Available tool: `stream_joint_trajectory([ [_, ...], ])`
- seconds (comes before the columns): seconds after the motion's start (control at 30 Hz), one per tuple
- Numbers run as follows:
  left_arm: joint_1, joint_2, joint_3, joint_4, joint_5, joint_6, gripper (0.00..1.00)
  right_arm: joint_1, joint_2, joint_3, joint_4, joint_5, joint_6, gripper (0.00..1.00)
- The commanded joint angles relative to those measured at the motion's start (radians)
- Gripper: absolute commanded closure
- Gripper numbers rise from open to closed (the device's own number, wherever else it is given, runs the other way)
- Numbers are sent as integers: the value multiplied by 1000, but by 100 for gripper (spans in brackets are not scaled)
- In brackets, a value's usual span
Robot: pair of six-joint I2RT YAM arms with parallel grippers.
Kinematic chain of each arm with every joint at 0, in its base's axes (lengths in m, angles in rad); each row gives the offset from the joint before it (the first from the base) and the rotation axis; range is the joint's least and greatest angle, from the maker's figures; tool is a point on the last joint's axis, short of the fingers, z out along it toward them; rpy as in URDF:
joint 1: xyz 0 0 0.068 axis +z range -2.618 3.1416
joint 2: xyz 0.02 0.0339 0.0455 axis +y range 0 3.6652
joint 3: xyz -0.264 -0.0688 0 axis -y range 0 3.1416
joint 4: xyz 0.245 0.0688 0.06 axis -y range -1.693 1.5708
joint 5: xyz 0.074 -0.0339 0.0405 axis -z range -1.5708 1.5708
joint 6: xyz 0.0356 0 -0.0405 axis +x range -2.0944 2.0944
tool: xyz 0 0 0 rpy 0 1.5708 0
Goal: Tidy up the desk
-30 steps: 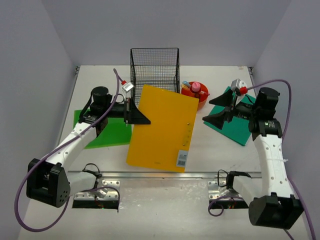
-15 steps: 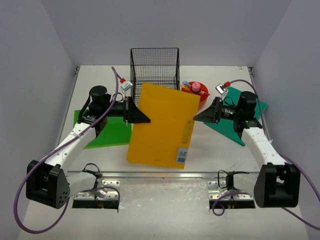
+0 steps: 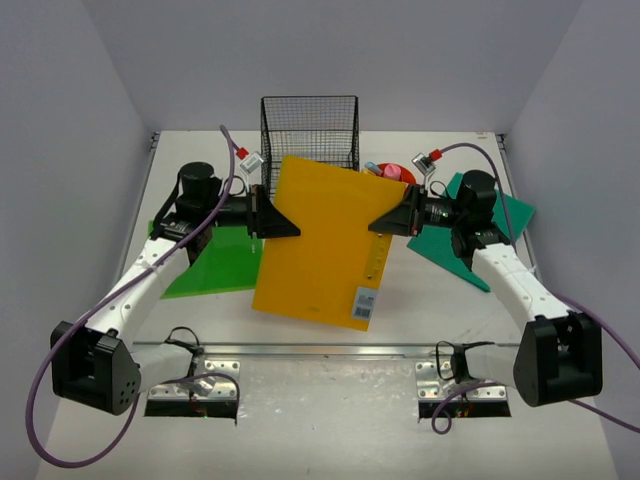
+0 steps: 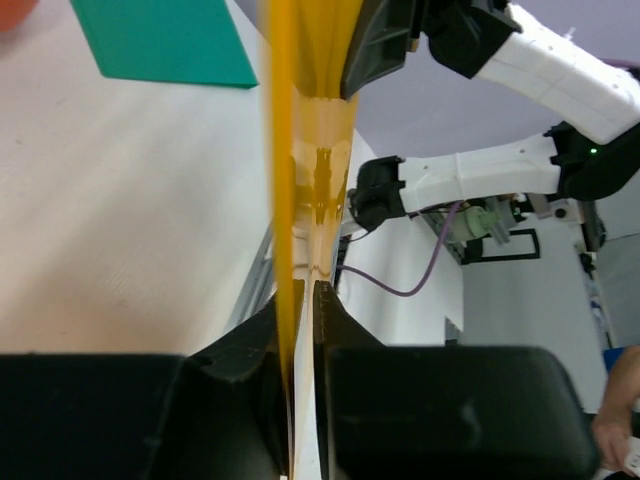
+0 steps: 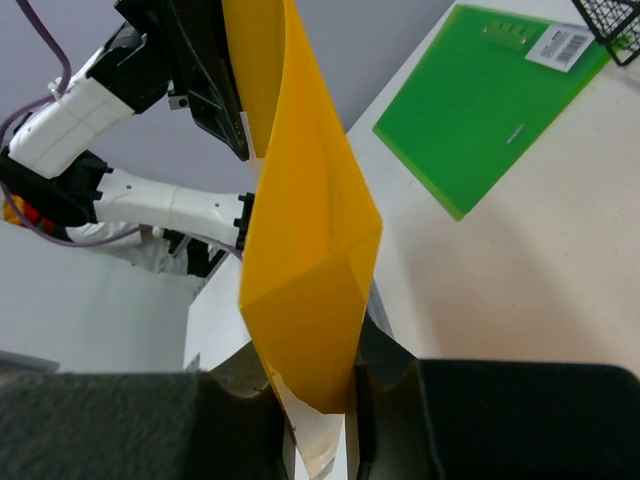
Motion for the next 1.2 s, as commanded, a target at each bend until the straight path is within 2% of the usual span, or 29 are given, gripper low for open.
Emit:
stream_joint_trajectory([
  [0.0, 13, 0, 89, -120, -49, 135, 89, 0, -42, 84, -104, 47, -159, 100],
  [0.07, 16, 2, 99, -131, -49, 142, 85, -2, -44, 104, -143, 34, -197, 100],
  [0.17, 23, 13, 111, -149, -49, 157, 87, -12, -44, 124, -186, 25, -229, 100],
  [0.33, 26, 15, 135, -180, -93, 187, 99, -26, -38, 158, -208, 37, -258, 100],
  [0.43, 25, 12, 197, -224, -230, 247, 100, -24, -22, 221, -215, 106, -279, 100],
  [0.57, 25, 0, 321, -244, -501, 343, 100, -19, 29, 393, -228, 243, -335, 100],
  [0.63, 24, -2, 379, -191, -652, 376, 100, -2, 61, 487, -227, 357, -357, 100],
  [0.73, 11, 28, 431, -86, -800, 464, 100, 42, 150, 662, -230, 487, -409, 100],
  [0.8, 1, 43, 431, -14, -849, 517, 100, 69, 196, 770, -231, 538, -456, 100],
  [0.93, -85, 108, 418, 191, -1012, 735, 100, 147, 308, 926, -220, 681, -591, 100],
  [1.0, -105, 144, 401, 313, -1071, 797, 100, 189, 360, 967, -200, 734, -647, 100],
  [1.1, -158, 221, 411, 453, -1254, 901, 100, 243, 397, 1009, -164, 831, -746, 100],
  [1.17, -174, 277, 451, 488, -1361, 929, 100, 266, 432, 1025, -144, 872, -801, 100],
])
